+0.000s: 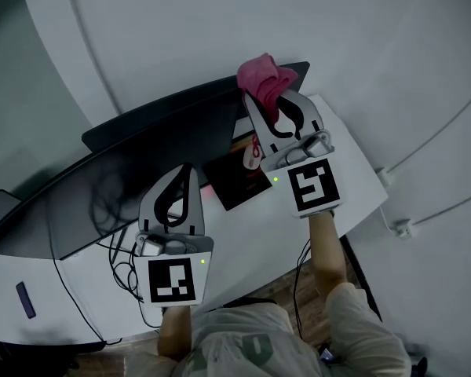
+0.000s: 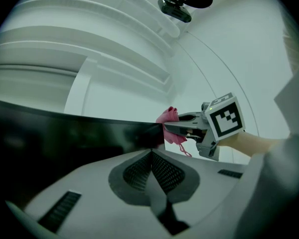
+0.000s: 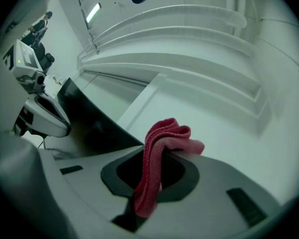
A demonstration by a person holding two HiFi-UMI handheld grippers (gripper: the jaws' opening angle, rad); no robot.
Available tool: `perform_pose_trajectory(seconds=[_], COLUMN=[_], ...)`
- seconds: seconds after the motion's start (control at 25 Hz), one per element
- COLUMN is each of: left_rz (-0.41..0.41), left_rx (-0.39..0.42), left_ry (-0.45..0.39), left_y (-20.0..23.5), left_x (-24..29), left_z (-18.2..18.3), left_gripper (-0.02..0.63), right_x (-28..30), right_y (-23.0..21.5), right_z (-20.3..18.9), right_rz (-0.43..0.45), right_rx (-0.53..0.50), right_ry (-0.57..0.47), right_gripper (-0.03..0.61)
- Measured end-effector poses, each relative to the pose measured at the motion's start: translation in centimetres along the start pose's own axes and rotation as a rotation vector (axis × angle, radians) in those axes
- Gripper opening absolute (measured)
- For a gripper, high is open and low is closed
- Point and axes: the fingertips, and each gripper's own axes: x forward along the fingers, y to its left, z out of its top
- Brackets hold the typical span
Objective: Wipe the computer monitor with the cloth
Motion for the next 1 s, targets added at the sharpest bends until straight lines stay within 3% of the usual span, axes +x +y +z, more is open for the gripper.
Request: perform_pose_trajectory(seconds=[0.52,1.0], left_rz=[-0.038,-0.033], left_rx=[-0.023,-0.039], left_ry=[0.059,0.069], left_y=[-0.6,-0.6], left_x=[2.0,2.9], left_z=[-3.4,-7.1], left_gripper=[0.015,0.014], right_x=[-0.2,-1.1], right_y=[3.0,8.0], right_z=[-3.7,-12.3], right_rz=[0.118,0.164], right_rx=[0.142,0.176], right_ry=[-0.034,0.112], right_gripper=[0.057,0.057])
